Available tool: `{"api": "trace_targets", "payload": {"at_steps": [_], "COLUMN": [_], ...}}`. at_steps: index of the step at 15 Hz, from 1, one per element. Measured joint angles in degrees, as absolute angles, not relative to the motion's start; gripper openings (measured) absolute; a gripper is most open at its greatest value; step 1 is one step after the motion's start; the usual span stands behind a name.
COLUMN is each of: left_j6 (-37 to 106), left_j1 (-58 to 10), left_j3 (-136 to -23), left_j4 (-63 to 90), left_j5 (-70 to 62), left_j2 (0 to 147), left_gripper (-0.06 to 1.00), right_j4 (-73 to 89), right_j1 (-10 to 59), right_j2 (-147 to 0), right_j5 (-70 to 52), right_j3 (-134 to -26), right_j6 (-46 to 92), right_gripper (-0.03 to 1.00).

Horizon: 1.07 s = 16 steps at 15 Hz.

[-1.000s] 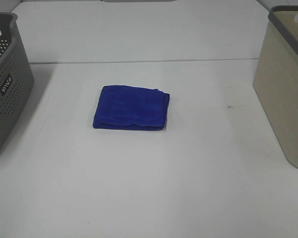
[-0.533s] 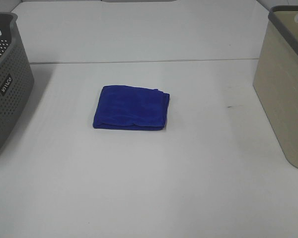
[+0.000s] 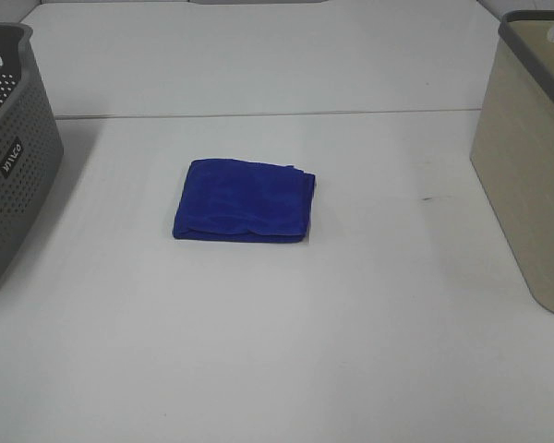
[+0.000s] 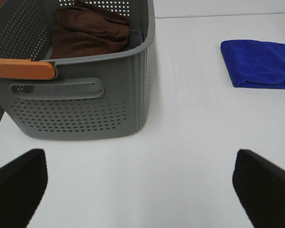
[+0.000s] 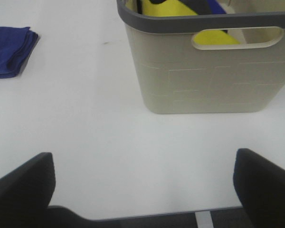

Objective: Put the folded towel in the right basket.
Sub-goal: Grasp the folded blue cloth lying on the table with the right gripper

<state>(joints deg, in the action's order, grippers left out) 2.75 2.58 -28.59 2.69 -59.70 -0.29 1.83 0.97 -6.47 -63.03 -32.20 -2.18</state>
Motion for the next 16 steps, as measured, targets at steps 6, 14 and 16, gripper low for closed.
{"api": "trace_targets", "payload": {"at_steps": [6,14,16], "left_j6": [2.75,2.75,2.75], "left_j1": [2.58,2.58,2.58], "left_j3": [-28.59,-28.59,-28.59], "left_j4": [2.69,2.69,2.69], "left_j5": [-59.70,-59.70,-59.70], "left_j2": [-0.29,-0.29,-0.29], "left_gripper": [0.99,0.99,0.99], "right_j4": [11.97,24.29,28.07], "right_j1": [0.97,8.77,11.86], "right_j2": [-52.08,-91.62,-103.48], "right_j5": [-68.41,-61.76,-61.08], "right_j3": [-64.80,-85.31,-90.30], "right_j6": [-2.23,3.50,4.07], "right_gripper": [0.97,0.95,0.95]}}
